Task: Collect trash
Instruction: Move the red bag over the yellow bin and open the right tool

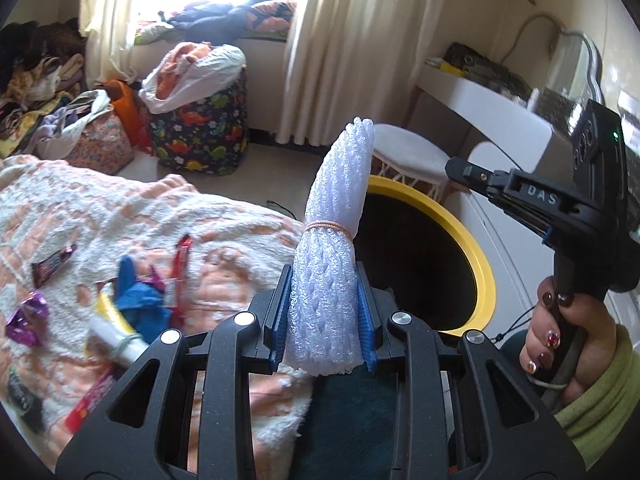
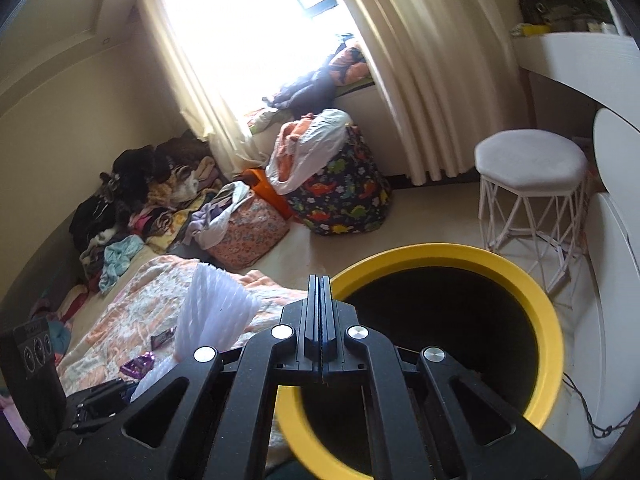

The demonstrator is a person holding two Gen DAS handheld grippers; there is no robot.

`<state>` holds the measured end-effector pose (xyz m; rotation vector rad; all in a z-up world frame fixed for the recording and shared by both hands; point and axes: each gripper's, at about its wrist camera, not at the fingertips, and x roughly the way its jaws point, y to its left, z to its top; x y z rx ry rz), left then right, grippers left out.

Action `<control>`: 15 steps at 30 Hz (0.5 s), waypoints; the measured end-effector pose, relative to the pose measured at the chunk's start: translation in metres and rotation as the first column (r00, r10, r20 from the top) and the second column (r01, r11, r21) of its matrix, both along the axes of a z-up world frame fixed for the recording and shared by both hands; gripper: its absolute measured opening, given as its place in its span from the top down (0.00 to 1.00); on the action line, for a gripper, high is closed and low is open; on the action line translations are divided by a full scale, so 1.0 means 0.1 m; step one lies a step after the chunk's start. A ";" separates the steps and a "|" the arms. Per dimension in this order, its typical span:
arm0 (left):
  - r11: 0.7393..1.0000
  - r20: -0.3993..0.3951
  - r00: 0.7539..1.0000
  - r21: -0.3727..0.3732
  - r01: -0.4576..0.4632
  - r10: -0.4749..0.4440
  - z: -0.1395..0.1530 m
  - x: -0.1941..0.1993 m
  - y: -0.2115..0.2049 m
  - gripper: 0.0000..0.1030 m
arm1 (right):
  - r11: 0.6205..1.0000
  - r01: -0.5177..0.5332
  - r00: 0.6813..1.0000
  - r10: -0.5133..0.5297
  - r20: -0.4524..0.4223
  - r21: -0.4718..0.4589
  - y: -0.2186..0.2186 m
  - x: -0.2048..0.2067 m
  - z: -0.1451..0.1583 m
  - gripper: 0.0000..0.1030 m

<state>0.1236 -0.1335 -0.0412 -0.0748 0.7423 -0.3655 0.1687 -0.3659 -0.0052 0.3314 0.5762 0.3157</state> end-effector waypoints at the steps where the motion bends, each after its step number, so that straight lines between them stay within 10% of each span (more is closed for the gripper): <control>1: 1.000 -0.004 1.000 0.009 0.011 -0.011 -0.02 0.03 -0.06 0.79 | 1.000 0.013 1.000 -0.013 -0.008 0.001 -0.05 0.01 -0.03 0.99; 15: 0.993 -0.101 0.991 0.060 0.099 -0.093 -0.37 0.38 -0.61 0.77 | 0.994 0.103 0.981 -0.106 -0.163 -0.028 -0.44 0.23 -0.39 0.99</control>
